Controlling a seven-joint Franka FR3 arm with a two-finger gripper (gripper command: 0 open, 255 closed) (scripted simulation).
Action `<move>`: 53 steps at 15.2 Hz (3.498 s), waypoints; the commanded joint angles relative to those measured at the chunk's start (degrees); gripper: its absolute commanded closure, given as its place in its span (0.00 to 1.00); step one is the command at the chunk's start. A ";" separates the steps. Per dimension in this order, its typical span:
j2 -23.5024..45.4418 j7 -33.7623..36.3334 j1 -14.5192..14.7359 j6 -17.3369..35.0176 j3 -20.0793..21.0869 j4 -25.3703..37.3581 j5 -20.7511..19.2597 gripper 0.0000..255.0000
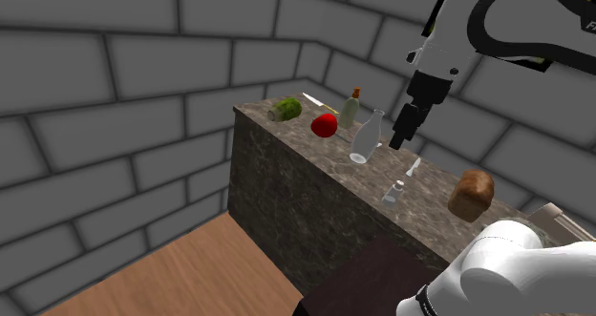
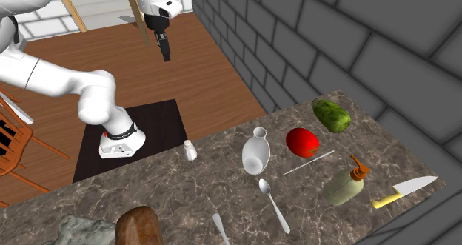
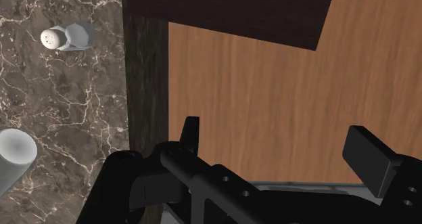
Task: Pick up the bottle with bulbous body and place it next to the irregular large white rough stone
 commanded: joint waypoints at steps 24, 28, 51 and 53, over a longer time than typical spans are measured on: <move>33.23 -22.14 -7.24 18.21 -18.66 17.70 -8.11 0.00; 40.91 -26.17 -8.57 19.50 -21.18 24.45 -6.44 0.00; 58.08 -33.97 -13.13 24.58 -24.13 36.65 -0.50 0.00; 58.08 -33.97 -13.13 24.58 -24.13 36.65 -0.50 1.00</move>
